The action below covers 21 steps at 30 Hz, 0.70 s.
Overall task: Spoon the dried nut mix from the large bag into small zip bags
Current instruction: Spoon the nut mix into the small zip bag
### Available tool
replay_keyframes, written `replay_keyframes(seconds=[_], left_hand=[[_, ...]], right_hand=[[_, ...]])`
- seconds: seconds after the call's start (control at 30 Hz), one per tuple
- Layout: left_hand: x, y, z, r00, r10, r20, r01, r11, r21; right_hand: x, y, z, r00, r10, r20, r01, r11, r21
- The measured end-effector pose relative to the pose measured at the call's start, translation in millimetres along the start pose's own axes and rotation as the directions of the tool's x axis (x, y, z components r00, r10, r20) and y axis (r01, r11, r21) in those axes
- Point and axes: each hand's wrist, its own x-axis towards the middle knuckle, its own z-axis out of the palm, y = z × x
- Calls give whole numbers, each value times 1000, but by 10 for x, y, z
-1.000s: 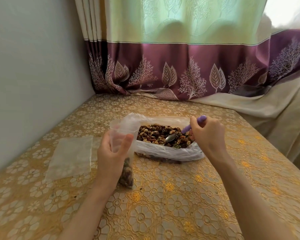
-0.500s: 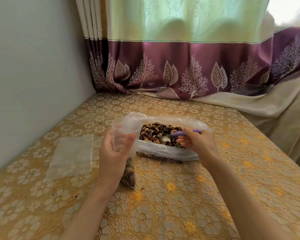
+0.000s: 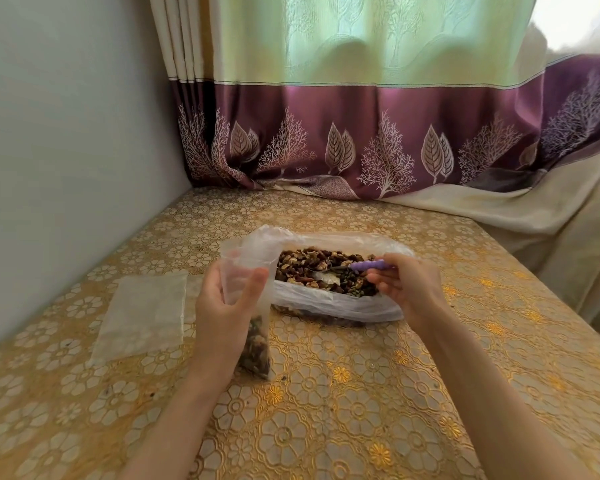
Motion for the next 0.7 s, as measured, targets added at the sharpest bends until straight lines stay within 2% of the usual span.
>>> replay_keyframes(seconds=[0.27,0.37,0.5,0.7], left_hand=[[9,-13,6,1000,-10,4,10,1000,6],[10,-23,8,1000,-12,-2,12,1000,20],[15,-43,14,999,-42,-28,43,999,22],[12,-55,15,997,-70,15,69,998,9]], right_hand=[[-52,-60,22,995,-93,46,93,996,1],[-92,-118,53,989,-126,74,122,991,58],[-150,-271,100,968,-169,185,145,980,138],[-320,-442,203,905,-252,342,212,966,149]])
